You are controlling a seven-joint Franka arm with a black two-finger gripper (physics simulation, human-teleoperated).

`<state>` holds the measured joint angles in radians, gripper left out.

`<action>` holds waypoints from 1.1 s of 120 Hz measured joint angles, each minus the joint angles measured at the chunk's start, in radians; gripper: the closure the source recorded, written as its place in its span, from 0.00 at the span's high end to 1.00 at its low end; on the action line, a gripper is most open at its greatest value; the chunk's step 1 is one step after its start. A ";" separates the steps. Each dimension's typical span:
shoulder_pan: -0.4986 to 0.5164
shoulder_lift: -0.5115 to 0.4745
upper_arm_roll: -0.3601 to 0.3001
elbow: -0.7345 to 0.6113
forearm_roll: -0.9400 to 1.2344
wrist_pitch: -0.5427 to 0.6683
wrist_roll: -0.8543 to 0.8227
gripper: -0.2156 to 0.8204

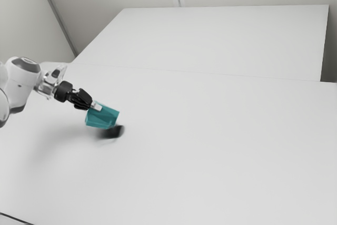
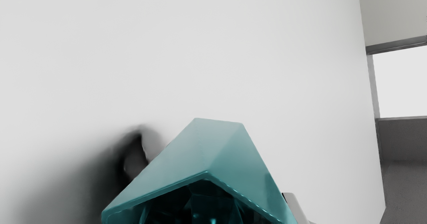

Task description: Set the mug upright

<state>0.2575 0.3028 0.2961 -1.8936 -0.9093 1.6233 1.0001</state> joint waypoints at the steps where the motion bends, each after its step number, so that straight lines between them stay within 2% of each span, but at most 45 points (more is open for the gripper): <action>1: -0.001 -0.003 0.000 0.000 0.000 0.000 0.000 0.04; 17: -0.036 -0.063 0.000 0.001 0.022 0.004 -0.008 0.04; 36: -0.094 -0.132 0.000 0.002 0.161 0.029 -0.040 0.04; 73: -0.211 -0.194 -0.005 -0.003 0.411 0.098 -0.144 0.03; 132: -0.268 -0.206 -0.112 -0.005 0.729 0.228 -0.368 0.03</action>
<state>-0.0103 0.0967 0.1842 -1.8990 -0.1800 1.8515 0.6325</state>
